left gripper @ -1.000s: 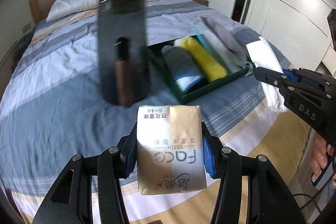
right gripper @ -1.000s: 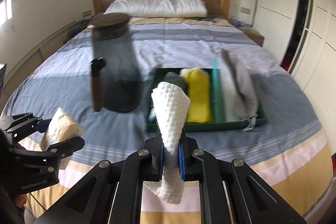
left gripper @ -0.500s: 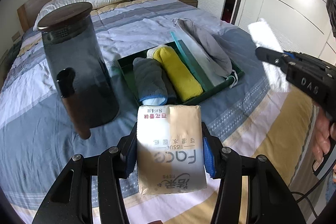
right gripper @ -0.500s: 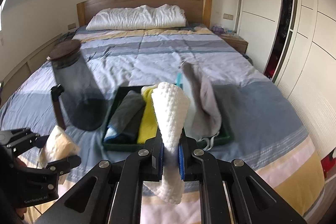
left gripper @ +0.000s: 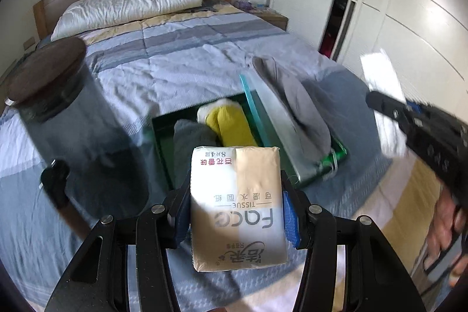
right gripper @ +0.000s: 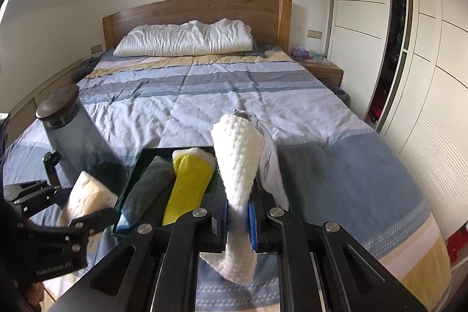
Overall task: Organize soft objects
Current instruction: 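Carry the tissue pack with left tool while right tool carries the white cloth to the green tray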
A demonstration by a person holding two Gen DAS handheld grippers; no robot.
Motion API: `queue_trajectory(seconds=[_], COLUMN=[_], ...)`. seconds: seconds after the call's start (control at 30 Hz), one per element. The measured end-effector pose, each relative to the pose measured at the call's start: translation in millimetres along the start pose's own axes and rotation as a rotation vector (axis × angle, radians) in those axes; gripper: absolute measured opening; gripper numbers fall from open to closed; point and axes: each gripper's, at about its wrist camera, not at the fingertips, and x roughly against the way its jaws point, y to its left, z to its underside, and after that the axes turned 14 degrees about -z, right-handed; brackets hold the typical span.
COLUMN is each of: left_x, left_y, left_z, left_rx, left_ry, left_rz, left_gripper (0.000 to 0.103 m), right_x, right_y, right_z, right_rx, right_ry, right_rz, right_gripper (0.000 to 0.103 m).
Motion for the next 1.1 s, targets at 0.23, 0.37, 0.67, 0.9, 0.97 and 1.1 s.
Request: queue_trajectory(seconds=[0.23,0.37,0.67,0.9,0.97,1.1], left_x=[-31.4,-45.8,-71.7,-81.6,-83.2,-87.1], left_y=[-13.8,-17.4,-19.0,-25.6,-26.5,-28.4], left_z=[-24.9,-28.0,-26.6,-25.7,-26.4,-28.2], left_rx=[0.046,0.049,0.067,0.047,0.048,0.056], left_ry=[-0.002,0.002,0.029,0.026,0.021,0.022], left_rz=[-0.036,-0.064,-0.100,-0.095,-0.095,-0.093], left_gripper=[0.046,0.046,0.046,0.046,0.046,0.046], right_x=[-27.9,-47.9,-91.1,-121.1,-127.7,-139.1], right_y=[-12.5,-14.9,-21.8,-24.9,-27.3,-33.8], right_z=[-12.6,-17.0,-21.5,-21.5,-22.3,-21.3], right_rx=[0.023,0.042,0.070,0.098,0.107,0.109], right_ry=[0.002,0.016,0.063,0.116,0.124,0.134], right_rz=[-0.021,-0.034,-0.042,-0.062,-0.068,-0.060], right_gripper=[0.010,0.010,0.010,0.010,0.010,0.010])
